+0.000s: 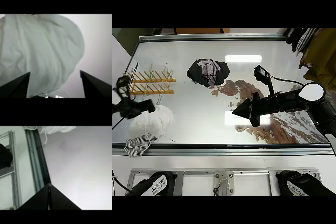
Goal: Fold the clothes and pants, and hang the long-sleeved shirts on hangers.
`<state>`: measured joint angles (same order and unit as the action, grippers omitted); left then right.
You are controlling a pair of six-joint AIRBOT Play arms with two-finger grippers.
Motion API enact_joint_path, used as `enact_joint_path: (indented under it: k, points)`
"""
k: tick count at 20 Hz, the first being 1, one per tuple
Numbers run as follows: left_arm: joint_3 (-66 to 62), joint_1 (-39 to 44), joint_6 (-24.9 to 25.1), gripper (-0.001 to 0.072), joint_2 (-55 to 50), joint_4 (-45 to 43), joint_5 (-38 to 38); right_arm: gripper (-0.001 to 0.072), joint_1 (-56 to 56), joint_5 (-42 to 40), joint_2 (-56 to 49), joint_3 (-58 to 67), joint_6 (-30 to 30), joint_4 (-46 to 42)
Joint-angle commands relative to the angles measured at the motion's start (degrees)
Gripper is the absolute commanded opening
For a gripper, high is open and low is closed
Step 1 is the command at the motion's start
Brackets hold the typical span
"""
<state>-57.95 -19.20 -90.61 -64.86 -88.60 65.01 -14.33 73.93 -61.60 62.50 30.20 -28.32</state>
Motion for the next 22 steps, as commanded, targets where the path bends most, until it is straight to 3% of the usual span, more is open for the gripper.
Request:
enact_joint_path:
  k: [1, 4, 8, 9, 10, 11, 15, 18, 20, 22]
  points:
    - [8.9, -13.11, -0.39, 0.072, -1.29, 3.37, -8.22, 0.0022, -0.04, 0.02, -0.02, -0.02, 0.02, 0.02]
    - [13.51, -15.39, -0.24, 0.072, -5.27, 6.12, -12.33, 0.0022, -0.04, 0.0, -0.02, -0.02, 0.02, 0.02]
    - [13.46, -11.34, -0.28, 0.072, -10.25, 6.14, -12.02, 0.0022, -0.04, 0.0, -0.02, -0.02, 0.02, 0.02]
    - [12.76, -9.94, -0.31, 0.0517, -10.71, 6.12, -11.56, 0.0023, -0.04, 0.0, -0.02, -0.02, 0.02, 0.02]
    - [11.82, -8.59, -0.31, 0.0204, -10.64, 6.14, -10.86, 0.0023, -0.04, 0.0, -0.02, -0.02, 0.02, 0.02]
    - [10.49, -7.3, -0.28, 0.0015, -10.14, 6.19, -9.88, 0.0023, -0.04, 0.02, -0.02, -0.02, 0.02, 0.02]
    - [1.29, 0.79, -0.26, 0.0013, -1.51, 6.25, -0.87, 0.0022, -0.07, 0.0, -0.07, -0.02, 0.04, 1.05]
    - [-4.87, 11.69, -0.31, 0.0012, 8.04, 6.29, 5.99, 0.0022, -0.04, 0.66, -0.09, -0.02, 0.85, 10.21]
    - [-7.45, 20.68, -0.55, 0.0013, 13.55, 6.29, 7.04, 0.0022, -0.04, 2.64, -0.07, -0.02, 1.73, 14.03]
    - [-9.88, 30.64, -3.45, 0.0012, 17.4, 6.21, 6.54, 0.002, 1.55, -1.09, 0.48, 0.31, 4.44, 11.91]
